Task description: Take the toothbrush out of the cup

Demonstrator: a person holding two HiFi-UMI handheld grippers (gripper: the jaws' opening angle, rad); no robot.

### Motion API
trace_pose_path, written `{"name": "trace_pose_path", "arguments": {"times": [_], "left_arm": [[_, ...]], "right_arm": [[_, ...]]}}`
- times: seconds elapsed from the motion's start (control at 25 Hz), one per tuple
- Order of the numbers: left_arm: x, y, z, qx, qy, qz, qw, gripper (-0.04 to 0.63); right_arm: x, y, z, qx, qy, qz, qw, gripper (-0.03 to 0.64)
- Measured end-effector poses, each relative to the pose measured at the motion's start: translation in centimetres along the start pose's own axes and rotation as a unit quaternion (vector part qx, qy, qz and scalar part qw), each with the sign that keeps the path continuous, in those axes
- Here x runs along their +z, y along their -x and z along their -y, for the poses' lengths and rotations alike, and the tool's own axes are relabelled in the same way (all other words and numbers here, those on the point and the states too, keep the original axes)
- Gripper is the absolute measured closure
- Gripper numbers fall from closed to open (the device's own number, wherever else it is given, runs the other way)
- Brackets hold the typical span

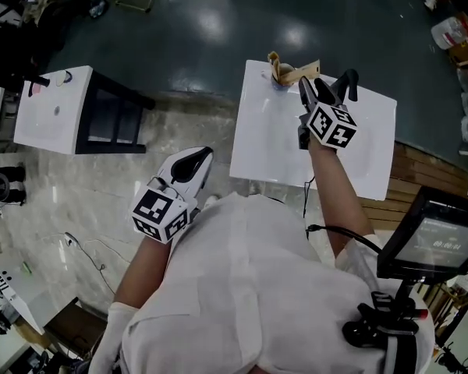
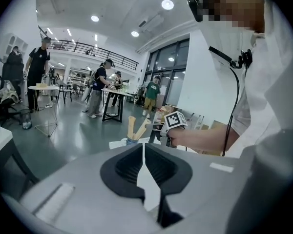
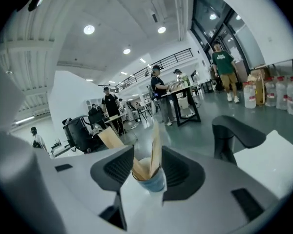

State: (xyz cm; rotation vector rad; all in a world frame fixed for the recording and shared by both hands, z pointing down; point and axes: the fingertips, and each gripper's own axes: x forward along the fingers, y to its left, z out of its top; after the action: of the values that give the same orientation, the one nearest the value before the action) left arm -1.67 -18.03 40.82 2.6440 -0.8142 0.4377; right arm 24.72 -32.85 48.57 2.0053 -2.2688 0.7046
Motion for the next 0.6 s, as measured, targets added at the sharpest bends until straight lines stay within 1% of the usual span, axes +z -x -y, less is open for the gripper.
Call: {"name": "trace_pose_path", "arguments": {"times": [0.08,0.2,0.32,0.44,0.6], "left_arm": [[0.3,-0.4,-0.4,0.011,0.004,-0.002,0.9999,0.588],[0.6,-1.8,-1.1,0.027,0.014,-0.006,0.9995,0.588],[0.6,-2.1,-1.4,0.039,0.020,-0.007,0.9990,0.588],[0.8,-2.0,-1.6,0.043,0.022,-0.004,0.9988,0.588],[0.7,-1.3,-1.5,0.050,0.023,0.000,0.9985,0.588]], "right_arm": [[0.2,-1.2,0.9,0.000,-0.011,0.000,1.000,0.466],[0.6,-3.5,2.4,0.005,-0.014,-0.006,1.000,0.468],[0.5,-4.7,2.8,0.009,-0.015,-0.009,1.000,0.468],[0.5,-5.1,2.9,0.006,-0.014,-0.009,1.000,0.475],[0.4,-4.8,3.0,-0.006,-0.011,-0.010,1.000,0.552]]}}
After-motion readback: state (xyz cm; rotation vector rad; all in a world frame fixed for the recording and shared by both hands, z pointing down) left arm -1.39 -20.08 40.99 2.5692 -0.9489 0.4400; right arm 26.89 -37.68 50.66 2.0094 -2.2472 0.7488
